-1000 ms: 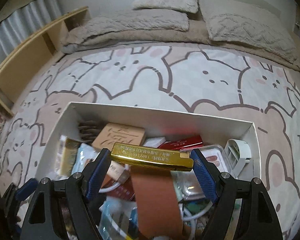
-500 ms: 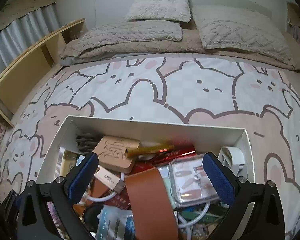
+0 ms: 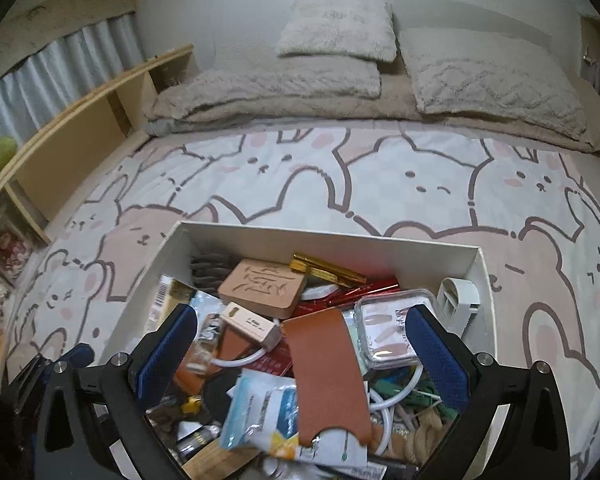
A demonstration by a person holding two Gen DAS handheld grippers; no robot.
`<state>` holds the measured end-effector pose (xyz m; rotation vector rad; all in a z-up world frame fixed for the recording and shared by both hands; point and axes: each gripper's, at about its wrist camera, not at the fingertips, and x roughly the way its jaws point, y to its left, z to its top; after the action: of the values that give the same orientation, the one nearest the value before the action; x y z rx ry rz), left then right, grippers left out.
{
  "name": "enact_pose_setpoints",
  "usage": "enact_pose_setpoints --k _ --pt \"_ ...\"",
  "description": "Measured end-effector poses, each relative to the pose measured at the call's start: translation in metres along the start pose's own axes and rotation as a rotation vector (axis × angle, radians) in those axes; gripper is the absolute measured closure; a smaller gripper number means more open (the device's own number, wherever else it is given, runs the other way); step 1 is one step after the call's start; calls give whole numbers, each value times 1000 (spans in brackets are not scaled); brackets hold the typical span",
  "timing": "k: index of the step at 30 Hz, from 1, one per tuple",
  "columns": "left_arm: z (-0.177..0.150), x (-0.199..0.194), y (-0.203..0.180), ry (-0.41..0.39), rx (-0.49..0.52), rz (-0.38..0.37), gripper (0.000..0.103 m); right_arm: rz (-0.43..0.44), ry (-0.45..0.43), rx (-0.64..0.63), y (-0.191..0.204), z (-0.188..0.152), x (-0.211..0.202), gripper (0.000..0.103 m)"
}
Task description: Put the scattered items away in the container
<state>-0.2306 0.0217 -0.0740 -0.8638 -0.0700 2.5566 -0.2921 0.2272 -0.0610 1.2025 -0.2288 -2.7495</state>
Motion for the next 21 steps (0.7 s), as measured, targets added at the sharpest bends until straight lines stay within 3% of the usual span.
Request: enact_pose_setpoints --k 12,16,21 --pt "5 -45 -14 -46 47 58 27 47 -103 -8 6 -26 -63 0" --pt "3 -63 -24 -70 74 76 19 56 -134 -17 7 -39 -87 0" --pt "-2 -86 -31 -95 74 76 19 63 -184 -10 5 -53 -118 0"
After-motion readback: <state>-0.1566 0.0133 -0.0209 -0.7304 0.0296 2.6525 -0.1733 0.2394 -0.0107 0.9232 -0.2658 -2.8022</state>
